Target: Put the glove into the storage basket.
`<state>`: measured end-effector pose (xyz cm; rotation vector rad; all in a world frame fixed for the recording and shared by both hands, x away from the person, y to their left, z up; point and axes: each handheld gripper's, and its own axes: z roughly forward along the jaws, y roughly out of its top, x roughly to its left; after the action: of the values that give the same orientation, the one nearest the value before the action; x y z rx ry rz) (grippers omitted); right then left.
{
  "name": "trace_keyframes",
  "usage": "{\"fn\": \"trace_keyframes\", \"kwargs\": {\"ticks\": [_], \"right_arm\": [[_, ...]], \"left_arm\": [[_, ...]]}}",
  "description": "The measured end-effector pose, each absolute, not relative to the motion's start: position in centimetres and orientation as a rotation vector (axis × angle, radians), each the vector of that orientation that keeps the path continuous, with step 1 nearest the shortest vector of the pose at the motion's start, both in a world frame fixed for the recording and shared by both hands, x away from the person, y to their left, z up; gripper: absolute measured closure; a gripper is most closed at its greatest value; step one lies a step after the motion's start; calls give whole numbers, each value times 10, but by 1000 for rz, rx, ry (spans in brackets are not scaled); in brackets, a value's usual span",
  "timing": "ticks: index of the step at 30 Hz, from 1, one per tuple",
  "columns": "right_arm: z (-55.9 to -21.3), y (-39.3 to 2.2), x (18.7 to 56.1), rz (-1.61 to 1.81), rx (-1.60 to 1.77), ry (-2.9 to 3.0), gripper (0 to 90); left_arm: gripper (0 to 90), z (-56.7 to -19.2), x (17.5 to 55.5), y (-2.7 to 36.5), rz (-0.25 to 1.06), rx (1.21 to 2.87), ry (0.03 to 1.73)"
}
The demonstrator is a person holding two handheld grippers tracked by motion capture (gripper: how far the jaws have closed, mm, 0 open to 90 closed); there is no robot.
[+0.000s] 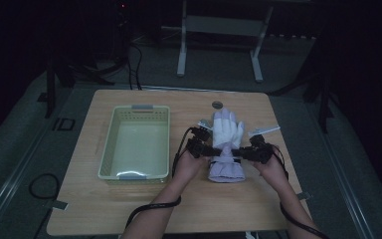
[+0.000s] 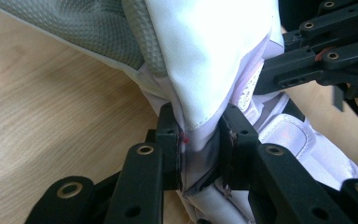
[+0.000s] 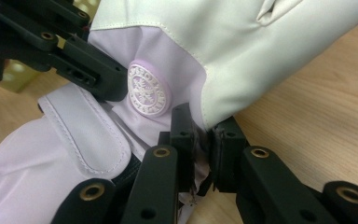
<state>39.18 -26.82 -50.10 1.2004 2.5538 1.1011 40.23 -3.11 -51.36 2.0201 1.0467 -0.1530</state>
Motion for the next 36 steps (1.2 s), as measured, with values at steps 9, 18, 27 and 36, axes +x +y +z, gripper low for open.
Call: {"fn": "trace_keyframes", "kwargs": {"ticks": [9, 18, 27, 36], "right_arm": [[-474, -257, 383, 1145, 1130, 2533, 815], [-451, -234, 382, 1173, 1071, 2532, 815], [-433, -201, 385, 1181, 1028, 2538, 814], [-426, -165, 389, 1198, 999, 2558, 814]], "left_arm": [[734, -482, 395, -16, -121, 2040, 1005], [733, -459, 392, 7, -94, 2047, 996], [733, -438, 392, 44, -73, 2053, 1000], [733, -429, 391, 81, -58, 2073, 1012]]}}
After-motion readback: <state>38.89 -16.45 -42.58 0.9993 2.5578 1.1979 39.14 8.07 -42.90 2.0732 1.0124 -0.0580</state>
